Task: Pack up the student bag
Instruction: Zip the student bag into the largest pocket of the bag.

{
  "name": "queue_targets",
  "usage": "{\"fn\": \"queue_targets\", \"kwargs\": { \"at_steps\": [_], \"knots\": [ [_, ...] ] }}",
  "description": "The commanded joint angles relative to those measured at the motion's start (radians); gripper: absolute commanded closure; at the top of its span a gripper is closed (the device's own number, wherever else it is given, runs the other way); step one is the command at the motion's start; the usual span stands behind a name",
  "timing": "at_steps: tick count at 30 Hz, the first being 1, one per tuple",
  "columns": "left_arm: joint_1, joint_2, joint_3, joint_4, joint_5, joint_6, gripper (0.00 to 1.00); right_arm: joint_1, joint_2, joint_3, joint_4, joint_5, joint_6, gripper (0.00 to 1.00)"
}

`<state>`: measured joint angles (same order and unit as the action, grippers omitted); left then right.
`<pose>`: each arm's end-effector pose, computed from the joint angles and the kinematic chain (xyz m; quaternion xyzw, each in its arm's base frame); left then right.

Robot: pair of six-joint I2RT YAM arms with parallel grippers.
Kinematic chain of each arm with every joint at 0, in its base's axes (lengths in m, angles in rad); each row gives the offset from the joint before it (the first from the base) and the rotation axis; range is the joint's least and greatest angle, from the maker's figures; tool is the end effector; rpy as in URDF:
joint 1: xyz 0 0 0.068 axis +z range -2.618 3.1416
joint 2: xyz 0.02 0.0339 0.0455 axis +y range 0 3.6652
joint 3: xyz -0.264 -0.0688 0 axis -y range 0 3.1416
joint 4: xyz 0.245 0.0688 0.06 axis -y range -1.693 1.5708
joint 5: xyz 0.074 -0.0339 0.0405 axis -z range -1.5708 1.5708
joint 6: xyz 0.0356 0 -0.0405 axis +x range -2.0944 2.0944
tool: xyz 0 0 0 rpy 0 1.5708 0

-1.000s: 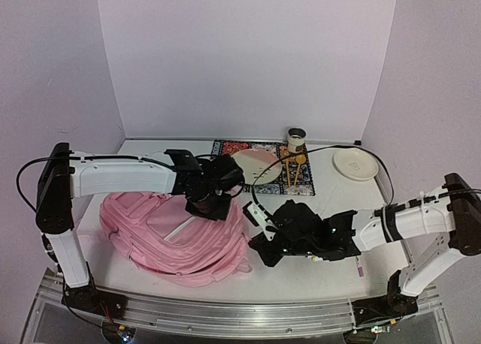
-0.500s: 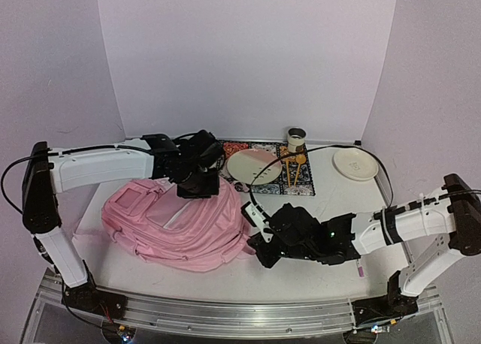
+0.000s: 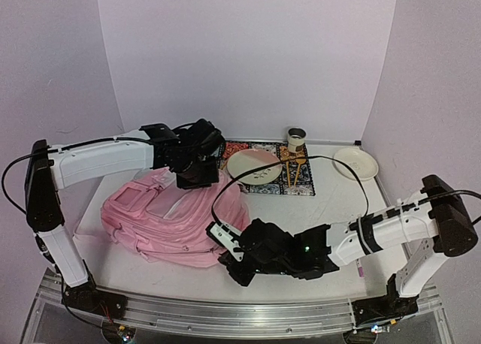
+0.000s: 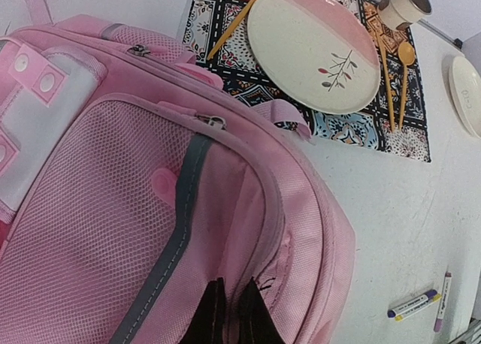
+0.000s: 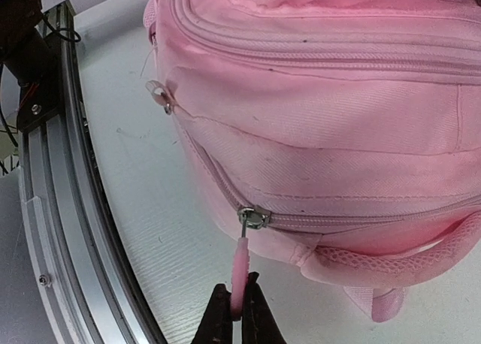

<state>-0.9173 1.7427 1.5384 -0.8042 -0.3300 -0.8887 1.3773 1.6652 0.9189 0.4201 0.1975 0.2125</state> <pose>0.2369 -0.2904 0.2916 -0.0320 0.9482 -0.1172 0.2934 0.0777 0.3604 0.2191 -0.3968 0.7069 0.3579 0.4634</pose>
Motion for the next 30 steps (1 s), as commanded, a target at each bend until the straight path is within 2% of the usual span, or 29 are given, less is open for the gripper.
{"fn": "queue_targets", "kwargs": {
  "at_steps": [1,3,7,12,15,24,30],
  "knots": [
    [0.034,-0.012,0.051,0.113,-0.173,-0.074,1.00,0.052,0.016,0.052,0.052,-0.019,-0.013,1.00],
    [0.034,-0.040,0.024,0.114,-0.203,-0.084,1.00,0.041,-0.002,0.020,0.052,0.032,-0.004,1.00],
    [0.034,-0.111,-0.029,0.114,-0.229,-0.085,1.00,-0.050,-0.074,-0.062,0.046,0.010,0.030,1.00],
    [0.033,-0.125,-0.066,0.124,-0.146,-0.105,1.00,-0.100,-0.126,-0.057,0.019,-0.018,-0.009,1.00],
    [0.034,-0.110,-0.055,0.166,-0.086,-0.112,1.00,-0.091,-0.092,-0.011,0.014,-0.081,-0.035,1.00],
    [0.037,-0.017,0.038,0.233,-0.082,-0.170,1.00,0.038,0.058,0.085,0.054,-0.056,-0.056,1.00],
    [0.038,0.067,0.074,0.276,-0.032,-0.203,1.00,0.068,0.123,0.146,0.091,-0.062,-0.060,1.00]
  ]
}}
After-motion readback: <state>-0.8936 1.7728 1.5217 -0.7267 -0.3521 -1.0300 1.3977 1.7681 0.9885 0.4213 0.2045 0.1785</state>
